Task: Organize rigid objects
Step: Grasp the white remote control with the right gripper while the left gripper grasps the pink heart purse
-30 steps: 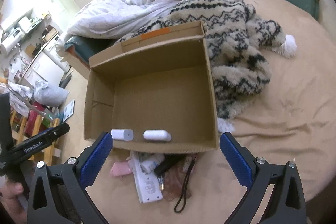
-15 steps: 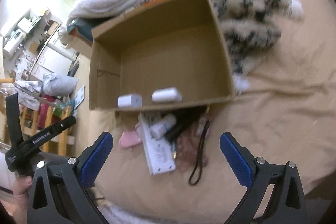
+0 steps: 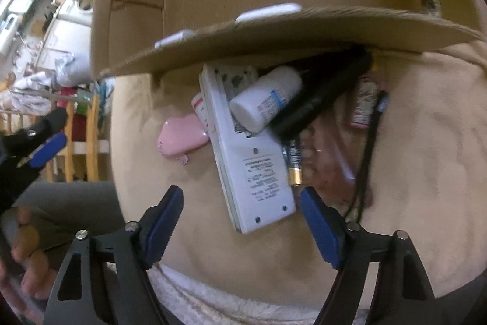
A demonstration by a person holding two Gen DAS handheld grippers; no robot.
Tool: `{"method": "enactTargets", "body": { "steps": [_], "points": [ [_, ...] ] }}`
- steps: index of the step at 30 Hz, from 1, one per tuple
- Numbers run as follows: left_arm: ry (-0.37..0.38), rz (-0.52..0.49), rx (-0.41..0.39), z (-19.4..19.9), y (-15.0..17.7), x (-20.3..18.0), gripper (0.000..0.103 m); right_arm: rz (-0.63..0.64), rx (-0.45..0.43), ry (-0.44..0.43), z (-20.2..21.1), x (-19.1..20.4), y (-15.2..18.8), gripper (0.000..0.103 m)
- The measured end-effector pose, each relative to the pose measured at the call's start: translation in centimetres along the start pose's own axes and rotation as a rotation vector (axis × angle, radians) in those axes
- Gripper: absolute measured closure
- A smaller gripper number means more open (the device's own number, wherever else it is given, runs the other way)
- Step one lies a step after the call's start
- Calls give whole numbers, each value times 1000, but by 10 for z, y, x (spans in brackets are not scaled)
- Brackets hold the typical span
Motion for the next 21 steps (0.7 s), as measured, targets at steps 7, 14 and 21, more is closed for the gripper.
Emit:
{"method": "enactTargets", "body": {
  "steps": [7,14,21],
  "points": [
    [-11,-14,14,-5,3,-4,34,10,-37,96,-15,6,-5,55],
    [-10,8,5,-4,1,2,34,-15,28,-65,2,14,29,57],
    [0,44,16,-8,-1,6,34,-229,119,-207,-13,-15,42,59]
  ]
}}
Point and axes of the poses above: each gripper's, at about its wrist camera, not at the fingertips, and z roughly against the way its jaws point, x to its left, y to its underside, the point moved 10 cm from there along -z, roughly the way its jaws point, and after that the axes turned 7 degrees about -z, right-handed, at the moved point
